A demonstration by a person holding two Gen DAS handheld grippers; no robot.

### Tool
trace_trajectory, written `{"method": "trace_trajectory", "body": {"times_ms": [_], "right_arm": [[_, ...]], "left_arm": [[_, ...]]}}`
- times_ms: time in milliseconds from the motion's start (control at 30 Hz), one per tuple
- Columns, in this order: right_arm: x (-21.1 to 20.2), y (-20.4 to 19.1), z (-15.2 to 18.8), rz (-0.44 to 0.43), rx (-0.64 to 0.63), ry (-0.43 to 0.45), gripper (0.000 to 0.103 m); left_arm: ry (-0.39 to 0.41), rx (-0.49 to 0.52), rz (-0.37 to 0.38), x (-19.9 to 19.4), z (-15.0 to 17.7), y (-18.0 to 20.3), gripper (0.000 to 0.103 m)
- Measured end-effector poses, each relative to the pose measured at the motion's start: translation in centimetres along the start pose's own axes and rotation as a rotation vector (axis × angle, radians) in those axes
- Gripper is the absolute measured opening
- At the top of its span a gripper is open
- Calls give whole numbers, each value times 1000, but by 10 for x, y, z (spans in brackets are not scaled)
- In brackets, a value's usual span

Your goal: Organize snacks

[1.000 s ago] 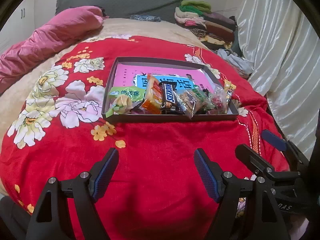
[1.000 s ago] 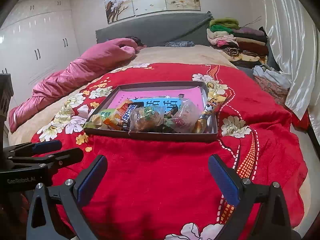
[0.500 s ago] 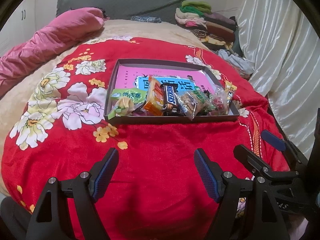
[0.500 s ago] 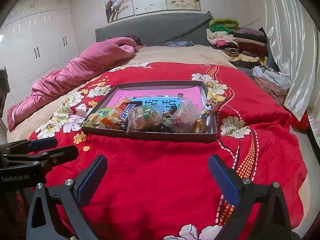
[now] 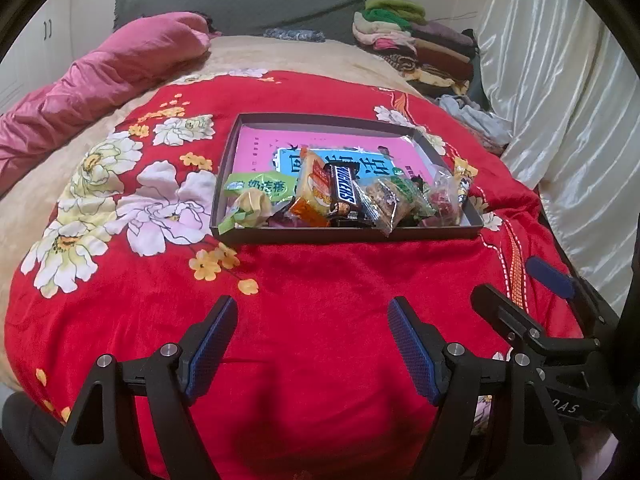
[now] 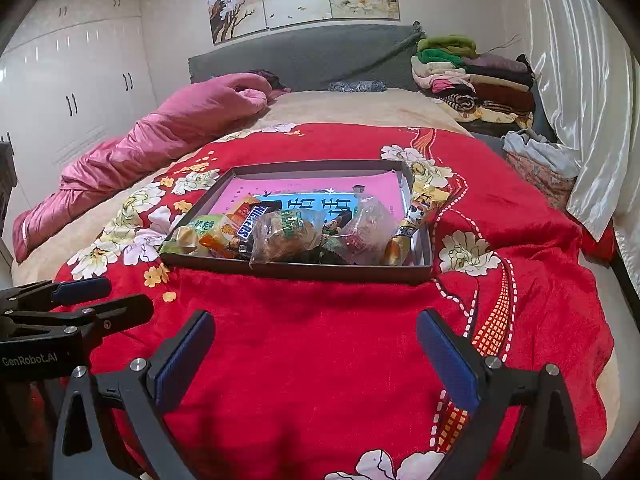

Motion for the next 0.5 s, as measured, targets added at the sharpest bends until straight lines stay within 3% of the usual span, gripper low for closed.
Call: {"method": "trace_trajectory", "body": {"times_ms": [500], "right_arm": [[8, 10, -8, 9, 18, 20, 102]], "left_arm": [[15, -79, -3, 11, -4, -21, 79]]}}
Point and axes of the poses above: each gripper's, at about its wrist camera, not at the fingertips, and x roughly the way its jaws point, y to its right, z to its underside, the point moved 5 cm from there along x, roughly the way its jaws point, and after that the axes turned 2 degrees about z, right-handed, at the moved point
